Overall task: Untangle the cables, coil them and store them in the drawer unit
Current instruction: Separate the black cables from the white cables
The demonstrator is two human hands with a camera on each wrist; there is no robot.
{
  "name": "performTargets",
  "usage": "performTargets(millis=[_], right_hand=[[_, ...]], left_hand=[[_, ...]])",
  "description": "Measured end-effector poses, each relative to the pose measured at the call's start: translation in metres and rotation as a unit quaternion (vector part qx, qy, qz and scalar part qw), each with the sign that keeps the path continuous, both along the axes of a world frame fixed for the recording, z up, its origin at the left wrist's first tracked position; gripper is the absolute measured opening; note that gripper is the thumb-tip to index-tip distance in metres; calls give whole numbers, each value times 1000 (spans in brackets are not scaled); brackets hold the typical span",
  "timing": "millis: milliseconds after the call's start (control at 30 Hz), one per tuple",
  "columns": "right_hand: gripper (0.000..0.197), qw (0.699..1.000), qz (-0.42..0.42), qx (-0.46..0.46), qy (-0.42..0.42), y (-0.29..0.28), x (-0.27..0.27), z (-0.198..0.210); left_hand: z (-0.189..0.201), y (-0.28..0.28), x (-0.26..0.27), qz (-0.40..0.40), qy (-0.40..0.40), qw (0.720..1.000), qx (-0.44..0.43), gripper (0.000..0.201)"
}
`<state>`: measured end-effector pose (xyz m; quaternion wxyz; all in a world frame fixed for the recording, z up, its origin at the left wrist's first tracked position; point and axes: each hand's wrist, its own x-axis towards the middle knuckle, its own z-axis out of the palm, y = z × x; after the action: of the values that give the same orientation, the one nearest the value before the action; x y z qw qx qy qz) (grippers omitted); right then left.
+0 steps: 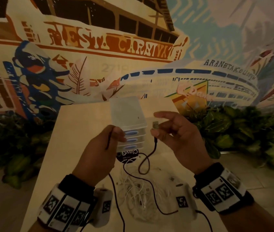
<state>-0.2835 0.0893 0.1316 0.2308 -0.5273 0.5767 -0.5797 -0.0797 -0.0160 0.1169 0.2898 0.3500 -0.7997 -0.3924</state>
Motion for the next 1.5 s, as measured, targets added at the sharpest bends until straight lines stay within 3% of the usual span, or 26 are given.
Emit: performTargets(millis=[67,167,300,467,533,633,700,800,867,1000,1033,1100,1200,1300,1500], right_hand=[[22,1000,11,-2,-8,-1,4,-2],[16,998,43,-9,-38,-6,15,-9],[10,997,46,-44,-43,-15,35,-13],[30,999,-5,-30,-16,-18,40,-22],[38,1000,19,1,-21,-14,42,-26],[31,991,83,94,-53,-6,49,-32],[32,986,90,138,-27,-7,53,-34],[44,989,88,106,51,-11,58,-34],[48,991,80,94,53,-12,57,-35],[39,979,113,122,-115,-5,55,-38],[34,980,104,121,-121,-3,55,-38],[35,987,73,108,-93,-1,57,-35],[41,992,62,91,-56,0,59,-29],[37,991,70,112,11,1,59,-31],[32,985,102,141,-4,7,58,-36]], left_hand=[[5,-1,-2,-11,52,998,34,34],[21,9,-10,-78,137,975,158,40],[31,20,-24,-101,154,963,199,41],[30,11,-33,-76,181,959,204,36],[33,9,-34,-53,187,964,184,38],[37,5,-35,-29,213,961,177,41],[37,3,-37,-24,225,953,201,46],[37,6,-39,-44,256,928,265,59],[35,6,-38,-58,275,921,270,61],[34,1,-32,-65,245,951,180,50],[34,1,-31,-69,231,956,165,47],[32,0,-29,-89,218,956,173,43],[30,5,-29,-125,190,942,246,53],[28,8,-29,-126,164,945,252,42],[26,-4,-23,-113,245,914,302,39]])
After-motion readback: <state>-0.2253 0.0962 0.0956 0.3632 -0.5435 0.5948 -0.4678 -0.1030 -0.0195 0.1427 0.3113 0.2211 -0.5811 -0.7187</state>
